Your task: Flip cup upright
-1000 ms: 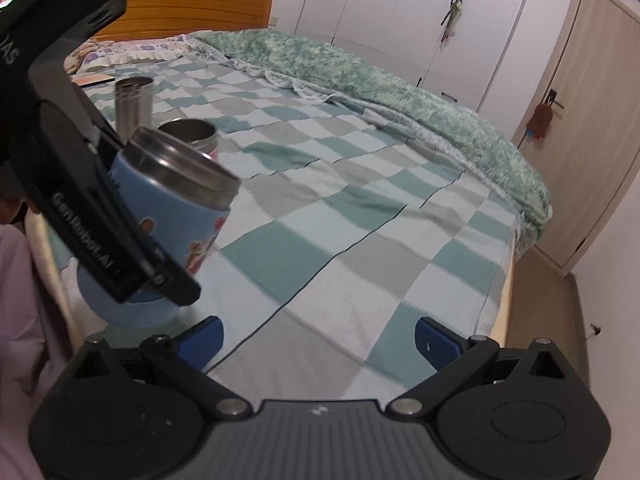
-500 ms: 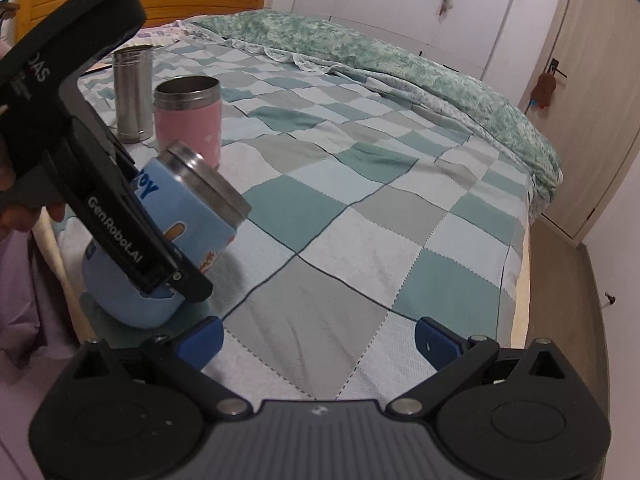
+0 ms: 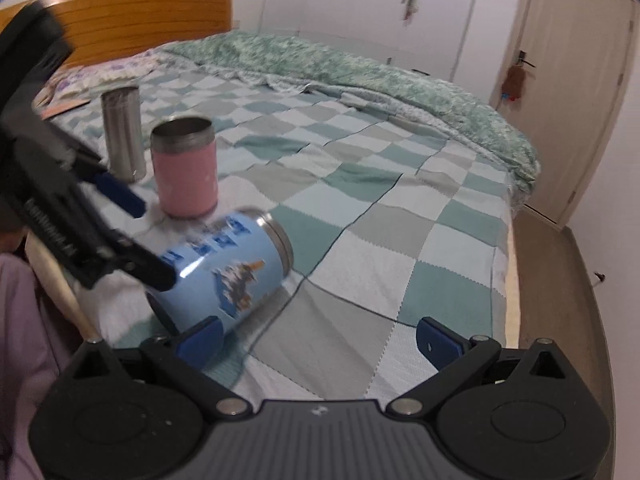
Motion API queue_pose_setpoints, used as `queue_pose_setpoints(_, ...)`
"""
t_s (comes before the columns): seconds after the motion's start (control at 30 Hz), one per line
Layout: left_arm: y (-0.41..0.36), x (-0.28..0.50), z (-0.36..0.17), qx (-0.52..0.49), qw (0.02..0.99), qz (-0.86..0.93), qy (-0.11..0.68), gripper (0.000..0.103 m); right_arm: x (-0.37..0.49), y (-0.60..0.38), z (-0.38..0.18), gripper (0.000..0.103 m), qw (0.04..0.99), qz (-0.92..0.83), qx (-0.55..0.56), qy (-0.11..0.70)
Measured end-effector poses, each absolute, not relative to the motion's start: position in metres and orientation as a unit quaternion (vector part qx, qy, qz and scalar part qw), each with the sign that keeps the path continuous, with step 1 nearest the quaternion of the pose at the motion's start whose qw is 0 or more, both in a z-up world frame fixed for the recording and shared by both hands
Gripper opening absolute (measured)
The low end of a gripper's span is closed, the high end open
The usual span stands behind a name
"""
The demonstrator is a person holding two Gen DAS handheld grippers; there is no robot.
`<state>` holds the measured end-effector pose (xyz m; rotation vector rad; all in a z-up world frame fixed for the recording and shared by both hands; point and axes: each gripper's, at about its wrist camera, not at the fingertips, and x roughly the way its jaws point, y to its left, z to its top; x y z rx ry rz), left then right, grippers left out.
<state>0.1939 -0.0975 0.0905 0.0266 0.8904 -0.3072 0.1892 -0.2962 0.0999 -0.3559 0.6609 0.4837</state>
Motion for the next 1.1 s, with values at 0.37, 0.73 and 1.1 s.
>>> queue_pose_setpoints(0.37,-0.023,0.166,0.077,0.061,0.921,-0.165,0.347,0.103,0.197,-0.223,0.114,0.103,0.913,0.159,-0.105,0.361)
queue_pose_setpoints(0.73,0.006,0.184,0.049,0.099,0.922,-0.195,0.318,0.103,0.241,-0.176,0.084,0.103,0.893,0.049,-0.068,0.443)
queue_pose_setpoints(1.1,0.022,0.208,0.027,0.078,0.914,-0.221,0.330,0.103,0.289,-0.167,0.056,0.103,0.858,0.007,-0.033,0.512)
